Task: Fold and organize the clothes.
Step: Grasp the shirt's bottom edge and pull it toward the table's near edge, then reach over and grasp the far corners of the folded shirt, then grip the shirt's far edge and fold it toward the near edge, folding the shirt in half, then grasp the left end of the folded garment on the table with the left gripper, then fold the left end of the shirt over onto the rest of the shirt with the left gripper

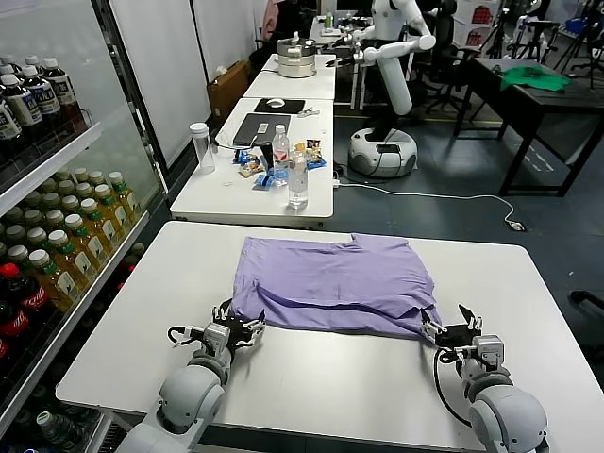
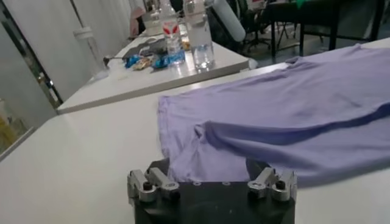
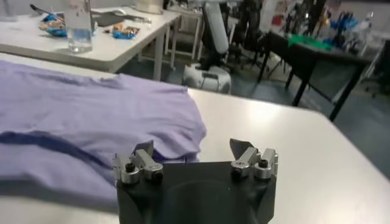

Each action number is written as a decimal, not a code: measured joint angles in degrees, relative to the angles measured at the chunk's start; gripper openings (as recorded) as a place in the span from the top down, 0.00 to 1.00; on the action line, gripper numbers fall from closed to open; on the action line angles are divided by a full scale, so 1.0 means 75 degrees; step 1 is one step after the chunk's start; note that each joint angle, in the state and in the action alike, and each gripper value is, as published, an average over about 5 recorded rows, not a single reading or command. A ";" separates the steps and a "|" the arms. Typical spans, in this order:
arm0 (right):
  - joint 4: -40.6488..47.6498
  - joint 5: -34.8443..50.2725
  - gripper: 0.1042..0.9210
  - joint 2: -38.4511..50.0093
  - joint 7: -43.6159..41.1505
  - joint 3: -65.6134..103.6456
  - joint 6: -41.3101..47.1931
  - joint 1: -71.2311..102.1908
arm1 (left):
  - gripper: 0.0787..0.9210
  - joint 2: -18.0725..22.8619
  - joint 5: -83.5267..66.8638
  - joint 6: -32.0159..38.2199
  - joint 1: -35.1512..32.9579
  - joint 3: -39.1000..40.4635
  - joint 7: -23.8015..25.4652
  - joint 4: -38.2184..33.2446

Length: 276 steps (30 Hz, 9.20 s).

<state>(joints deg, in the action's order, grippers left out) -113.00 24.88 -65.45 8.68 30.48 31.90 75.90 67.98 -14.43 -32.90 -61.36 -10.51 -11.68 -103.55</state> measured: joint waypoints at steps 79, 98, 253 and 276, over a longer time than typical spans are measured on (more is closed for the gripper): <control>-0.1994 0.0100 0.20 0.0502 0.0150 0.0857 0.0071 0.1674 | 0.27 -0.0821 -0.0942 0.0061 -0.2683 -0.1213 -0.0042 -0.2786; 0.2071 0.1143 0.12 0.0555 0.0432 -0.1614 0.0153 -0.3287 | 0.12 -0.0481 -0.1450 -0.0050 0.1277 0.0262 -0.0254 0.0570; -0.1856 0.0478 0.12 -0.0199 0.0111 0.1143 0.0043 0.1742 | 0.97 0.0291 -0.1130 0.0199 -0.1940 -0.1106 -0.1405 -0.1506; -0.2013 0.0325 0.12 -0.0434 0.0124 0.1132 -0.0002 0.1941 | 0.97 -0.0687 -0.3731 -0.0005 -0.1990 -0.3002 -0.1321 -0.3226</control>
<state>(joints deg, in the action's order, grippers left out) -128.10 27.32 -68.71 9.61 38.97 31.89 90.46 62.83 -42.41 -32.94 -76.28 -33.03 -21.58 -127.74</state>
